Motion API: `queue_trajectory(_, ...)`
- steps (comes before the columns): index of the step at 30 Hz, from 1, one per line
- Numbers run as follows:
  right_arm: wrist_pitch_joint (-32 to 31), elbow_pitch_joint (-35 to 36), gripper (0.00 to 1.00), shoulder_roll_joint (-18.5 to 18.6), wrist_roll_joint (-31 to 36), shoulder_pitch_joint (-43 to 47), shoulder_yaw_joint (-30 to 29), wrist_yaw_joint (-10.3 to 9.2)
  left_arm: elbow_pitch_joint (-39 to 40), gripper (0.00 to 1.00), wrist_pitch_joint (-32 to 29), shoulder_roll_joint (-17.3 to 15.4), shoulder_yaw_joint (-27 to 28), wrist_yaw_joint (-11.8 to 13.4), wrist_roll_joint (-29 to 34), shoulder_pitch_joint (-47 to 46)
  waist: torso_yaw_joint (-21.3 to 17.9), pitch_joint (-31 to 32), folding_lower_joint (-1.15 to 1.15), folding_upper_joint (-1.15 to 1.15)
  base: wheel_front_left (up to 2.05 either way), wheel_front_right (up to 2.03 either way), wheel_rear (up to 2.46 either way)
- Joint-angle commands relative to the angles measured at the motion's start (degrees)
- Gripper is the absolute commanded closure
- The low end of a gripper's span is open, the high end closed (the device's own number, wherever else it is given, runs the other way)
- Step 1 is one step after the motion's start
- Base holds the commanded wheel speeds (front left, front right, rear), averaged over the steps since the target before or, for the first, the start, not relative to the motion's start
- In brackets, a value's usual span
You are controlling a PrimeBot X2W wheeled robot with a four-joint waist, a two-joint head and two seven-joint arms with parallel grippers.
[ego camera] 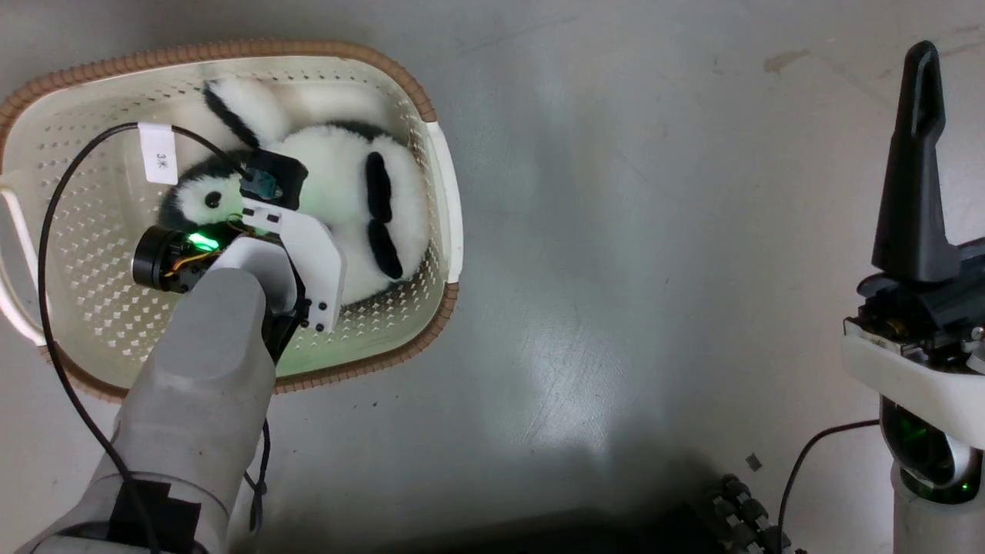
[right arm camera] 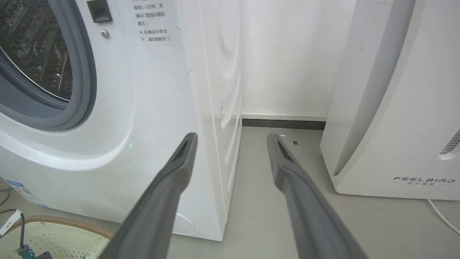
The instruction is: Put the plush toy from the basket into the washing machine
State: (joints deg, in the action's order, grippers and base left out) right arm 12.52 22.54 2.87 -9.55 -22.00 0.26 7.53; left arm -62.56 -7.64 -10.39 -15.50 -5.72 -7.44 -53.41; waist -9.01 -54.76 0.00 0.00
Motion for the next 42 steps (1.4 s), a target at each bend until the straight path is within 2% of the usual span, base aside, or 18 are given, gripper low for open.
queue_trajectory(1,0.75,0.69,0.0,0.0,-0.4,-1.65,0.12,-0.04,-2.83,1.0,-0.1,-0.79,-0.64,-0.08,-0.5,-0.64,-0.2,-0.13,0.0,0.0,0.0,0.0,0.0)
queue_trajectory(14,2.3,-1.69,0.0,0.0,-1.09,-1.43,0.01,-0.04,-10.49,1.0,6.77,-1.04,-2.02,-0.55,-3.83,-3.02,-0.61,5.14,0.0,0.0,0.0,0.0,0.0)
queue_trajectory(21,2.48,-3.95,0.0,0.0,-0.08,1.29,-0.43,-0.04,-11.39,1.0,10.43,0.89,-3.17,-1.11,-4.78,0.65,1.07,13.17,0.0,0.0,0.0,0.0,0.0)
queue_trajectory(31,2.48,-6.99,0.0,0.0,2.09,7.02,-1.41,-0.04,-11.36,1.0,19.4,4.14,-4.36,-1.53,-6.41,7.55,5.27,25.62,0.0,0.0,0.0,0.0,0.0)
queue_trajectory(38,2.48,-8.36,0.0,0.0,3.21,11.32,-1.74,-0.04,-7.79,1.0,22.47,5.33,-5.04,-1.71,-7.69,12.54,8.03,33.37,0.0,0.0,0.0,0.0,0.0)
queue_trajectory(42,2.48,-8.61,0.0,0.0,3.53,13.34,-2.06,-0.04,-0.3,1.0,22.61,4.61,-4.17,-0.64,-7.6,16.05,9.19,36.64,0.0,0.0,0.0,0.0,0.0)
